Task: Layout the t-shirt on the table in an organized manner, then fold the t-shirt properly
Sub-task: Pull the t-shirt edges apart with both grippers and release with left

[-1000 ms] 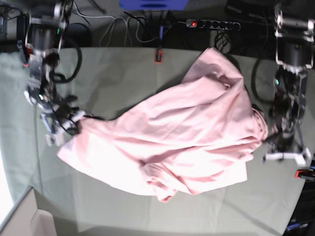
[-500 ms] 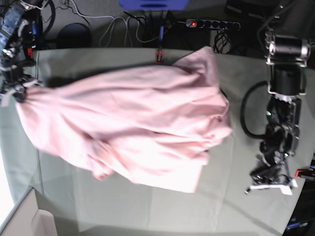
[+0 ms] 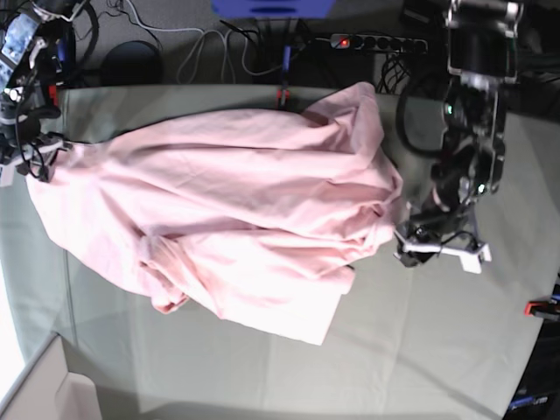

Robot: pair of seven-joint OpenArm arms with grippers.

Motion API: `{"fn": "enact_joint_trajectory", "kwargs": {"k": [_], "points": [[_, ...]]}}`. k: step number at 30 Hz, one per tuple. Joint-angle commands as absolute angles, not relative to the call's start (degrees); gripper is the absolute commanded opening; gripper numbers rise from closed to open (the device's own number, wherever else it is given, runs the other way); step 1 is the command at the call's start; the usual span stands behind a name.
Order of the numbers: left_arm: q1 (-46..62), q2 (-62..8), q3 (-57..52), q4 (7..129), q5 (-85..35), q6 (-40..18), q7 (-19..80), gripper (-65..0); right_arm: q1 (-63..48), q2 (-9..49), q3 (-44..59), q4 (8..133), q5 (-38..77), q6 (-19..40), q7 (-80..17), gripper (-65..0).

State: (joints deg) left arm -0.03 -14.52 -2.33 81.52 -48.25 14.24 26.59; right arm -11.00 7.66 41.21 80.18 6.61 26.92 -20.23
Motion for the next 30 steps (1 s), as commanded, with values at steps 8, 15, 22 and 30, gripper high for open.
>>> {"fn": "enact_joint_trajectory", "kwargs": {"k": [8, 15, 22, 30], "points": [[3.8, -16.3, 0.0, 84.0, -39.0, 13.7, 25.6, -32.2, -10.4, 8.6, 39.3, 81.3, 7.4, 26.7, -18.6, -31.5], [3.6, -12.8, 4.5, 84.0, -29.6, 13.7, 25.4, -32.1, -10.7, 8.6, 37.3, 81.4, 7.4, 26.7, -18.6, -31.5], [2.3, -10.2, 6.5, 82.2, -21.9, 13.6, 25.4, -31.9, -10.7, 8.6, 37.0, 81.1, 7.4, 26.7, -18.6, -31.5], [-3.4, -10.2, 10.7, 73.2, -21.1, 13.5, 23.8, -50.9, -10.2, 8.6, 37.0, 81.0, 7.4, 26.7, -18.6, -31.5]]}}
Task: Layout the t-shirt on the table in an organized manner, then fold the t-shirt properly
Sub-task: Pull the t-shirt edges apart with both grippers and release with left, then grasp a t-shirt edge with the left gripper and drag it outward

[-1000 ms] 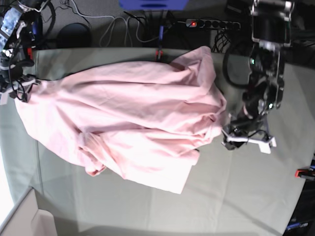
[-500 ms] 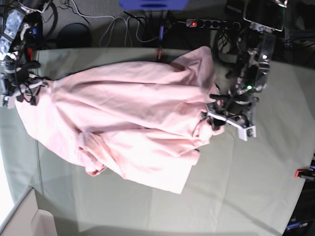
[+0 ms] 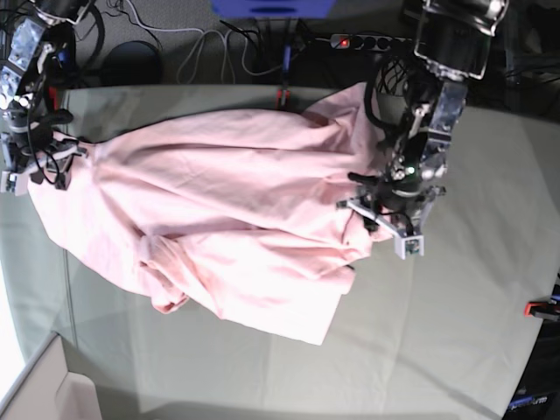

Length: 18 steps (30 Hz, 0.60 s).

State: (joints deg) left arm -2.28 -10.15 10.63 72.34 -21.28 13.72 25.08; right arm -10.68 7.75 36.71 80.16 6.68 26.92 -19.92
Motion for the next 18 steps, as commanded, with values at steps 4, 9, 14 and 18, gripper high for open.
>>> {"fn": "enact_joint_trajectory", "kwargs": {"k": [4, 9, 14, 18], "points": [[-3.6, -10.2, 11.0, 75.1, -21.1, 13.5, 19.6, -65.0, -10.2, 8.7, 37.0, 81.0, 7.4, 26.7, -18.6, -31.5], [-6.9, -10.9, 10.5, 79.7, -21.1, 13.6, 19.8, -65.0, -9.7, 8.7, 37.0, 81.0, 7.4, 26.7, -18.6, -31.5], [-12.6, -13.5, 9.0, 83.7, -21.1, 13.6, 19.9, -64.9, -8.7, 8.7, 37.0, 80.9, 7.3, 26.7, -18.6, -31.5], [-17.7, -15.3, 6.4, 83.6, -20.7, 13.7, 19.9, -64.9, -8.7, 8.8, 37.0, 80.9, 7.3, 26.7, -18.6, -31.5]]}}
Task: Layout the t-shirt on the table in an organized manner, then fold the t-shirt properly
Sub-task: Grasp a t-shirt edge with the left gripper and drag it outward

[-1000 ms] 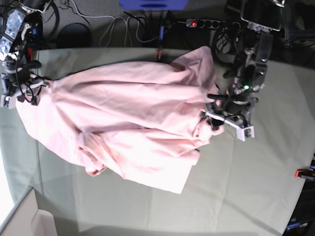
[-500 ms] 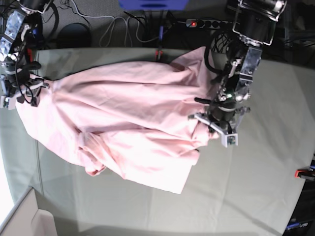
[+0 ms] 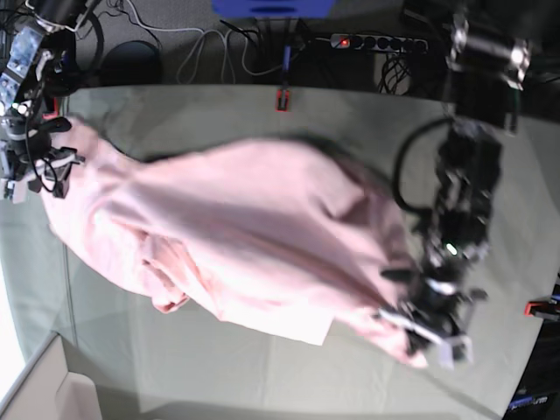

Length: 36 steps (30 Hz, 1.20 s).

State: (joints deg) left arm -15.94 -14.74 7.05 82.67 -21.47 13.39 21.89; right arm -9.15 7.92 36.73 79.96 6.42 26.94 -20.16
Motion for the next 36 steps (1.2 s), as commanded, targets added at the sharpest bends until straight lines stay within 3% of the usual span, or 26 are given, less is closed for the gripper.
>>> {"fn": "enact_joint_trajectory", "kwargs": {"k": [1, 8, 14, 18, 22, 28, 31, 36], "points": [[-18.9, -15.6, 5.8, 82.7, -20.7, 13.7, 19.9, -64.9, -8.7, 8.8, 37.0, 80.9, 7.3, 26.7, -18.6, -31.5], [-30.5, -14.9, 5.3, 65.6, -20.7, 13.6, 19.5, -63.0, -8.7, 8.7, 37.0, 80.9, 7.3, 26.7, -18.6, -31.5], [-42.5, -8.5, 5.3, 45.1, -20.6, 13.8, 19.4, -40.1, -8.7, 8.7, 35.0, 80.9, 7.3, 26.7, -18.6, -31.5], [-42.7, -8.0, 5.3, 47.5, -21.1, 13.7, 19.9, -32.9, -8.9, 8.7, 34.2, 80.9, 7.3, 26.7, -18.6, -31.5], [-32.7, -9.5, 3.7, 62.3, -21.2, 14.1, 23.2, -33.0, -8.7, 8.6, 34.2, 81.0, 7.3, 26.7, -18.6, -31.5], [-9.5, -10.3, -6.9, 86.5, -21.2, 13.8, 30.6, -32.9, -7.9, 8.6, 34.1, 81.0, 7.4, 26.7, -18.6, -31.5], [0.0, -10.2, -8.7, 90.0, -21.2, 13.7, 30.8, -32.9, -7.4, 8.6, 34.1, 80.9, 7.4, 26.7, -18.6, -31.5], [6.5, -7.9, -8.5, 87.3, -21.2, 13.5, 30.7, -32.8, -7.3, 8.6, 34.1, 80.9, 7.4, 26.7, -18.6, -31.5]]}}
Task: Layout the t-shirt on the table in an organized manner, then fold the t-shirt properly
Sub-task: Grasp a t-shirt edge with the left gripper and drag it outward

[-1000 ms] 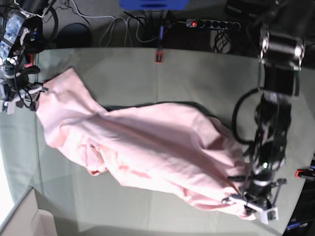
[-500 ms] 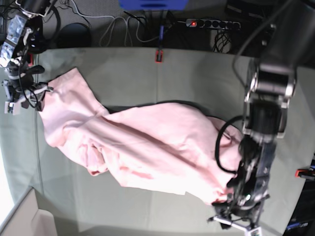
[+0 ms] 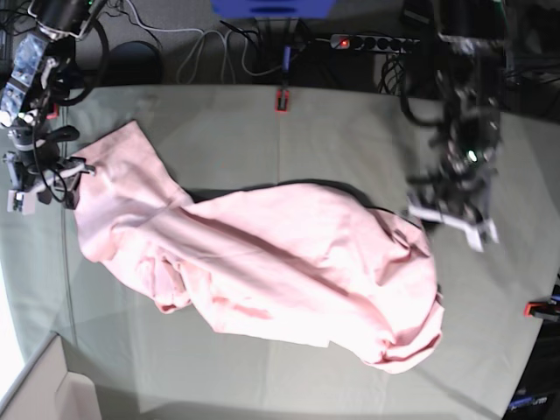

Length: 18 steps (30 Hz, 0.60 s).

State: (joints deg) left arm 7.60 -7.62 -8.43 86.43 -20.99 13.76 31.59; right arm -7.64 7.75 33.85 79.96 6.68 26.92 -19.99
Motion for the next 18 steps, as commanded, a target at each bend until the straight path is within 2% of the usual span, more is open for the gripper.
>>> {"fn": "enact_joint_trajectory", "kwargs": {"k": [1, 10, 18], "points": [[6.5, -7.3, -8.5, 86.2, -21.2, 13.5, 30.7, -32.8, -7.3, 8.6, 34.1, 80.8, 7.4, 26.7, -18.6, -31.5], [1.5, -1.4, -8.3, 77.6, -21.2, 13.5, 30.7, -32.8, -8.7, 8.5, 31.8, 80.9, 7.4, 26.7, -18.6, -31.5], [-5.4, -0.8, -3.3, 66.5, -21.2, 13.5, 30.3, -32.8, -9.9, 8.6, 31.8, 80.9, 7.3, 26.7, -18.6, -31.5]]}}
